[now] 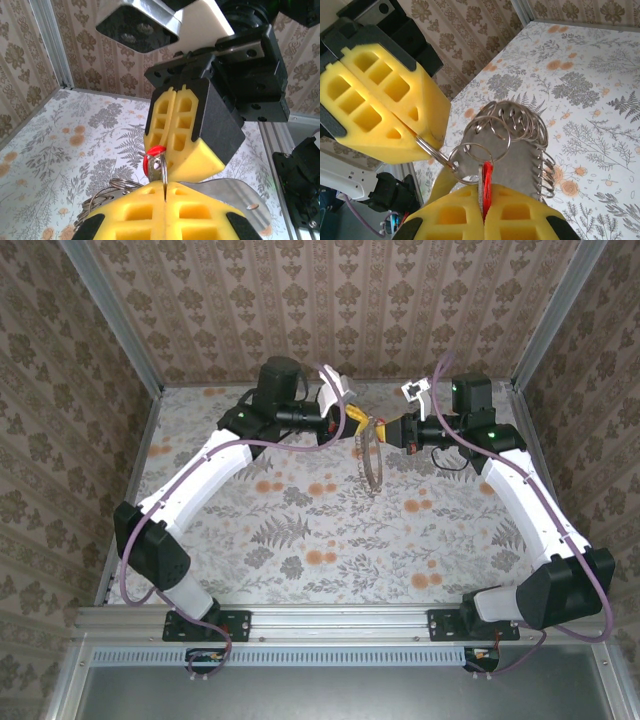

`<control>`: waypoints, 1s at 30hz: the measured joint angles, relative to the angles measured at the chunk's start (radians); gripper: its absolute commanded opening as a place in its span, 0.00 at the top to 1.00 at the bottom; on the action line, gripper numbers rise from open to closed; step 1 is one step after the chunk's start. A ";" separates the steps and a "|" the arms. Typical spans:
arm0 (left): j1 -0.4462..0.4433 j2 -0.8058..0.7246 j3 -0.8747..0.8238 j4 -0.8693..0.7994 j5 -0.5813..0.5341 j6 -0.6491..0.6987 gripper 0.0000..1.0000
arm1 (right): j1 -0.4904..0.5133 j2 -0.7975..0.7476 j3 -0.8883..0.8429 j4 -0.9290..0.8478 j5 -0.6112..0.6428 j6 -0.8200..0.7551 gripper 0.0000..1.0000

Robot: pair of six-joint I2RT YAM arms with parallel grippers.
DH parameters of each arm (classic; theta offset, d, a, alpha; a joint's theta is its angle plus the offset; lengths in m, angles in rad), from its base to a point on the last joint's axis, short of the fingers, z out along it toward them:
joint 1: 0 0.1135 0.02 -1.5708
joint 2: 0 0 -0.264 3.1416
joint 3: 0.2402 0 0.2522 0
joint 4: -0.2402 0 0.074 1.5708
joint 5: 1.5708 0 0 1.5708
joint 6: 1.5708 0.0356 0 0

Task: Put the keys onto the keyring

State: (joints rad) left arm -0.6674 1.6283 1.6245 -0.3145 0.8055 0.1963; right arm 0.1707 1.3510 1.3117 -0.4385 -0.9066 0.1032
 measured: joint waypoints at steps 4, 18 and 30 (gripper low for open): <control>0.000 0.002 0.000 -0.019 -0.018 0.013 1.00 | 0.000 0.000 0.000 0.000 0.004 0.000 1.00; 0.000 0.010 -0.002 -0.005 -0.089 0.005 1.00 | 0.004 -0.023 -0.055 0.047 0.067 0.035 1.00; 0.001 0.036 -0.002 0.019 -0.071 -0.002 1.00 | 0.004 -0.056 -0.058 0.046 0.096 0.049 1.00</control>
State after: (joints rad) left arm -0.6662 1.6646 1.6230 -0.2951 0.7345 0.1940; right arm 0.1745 1.2949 1.2533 -0.3923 -0.8104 0.1524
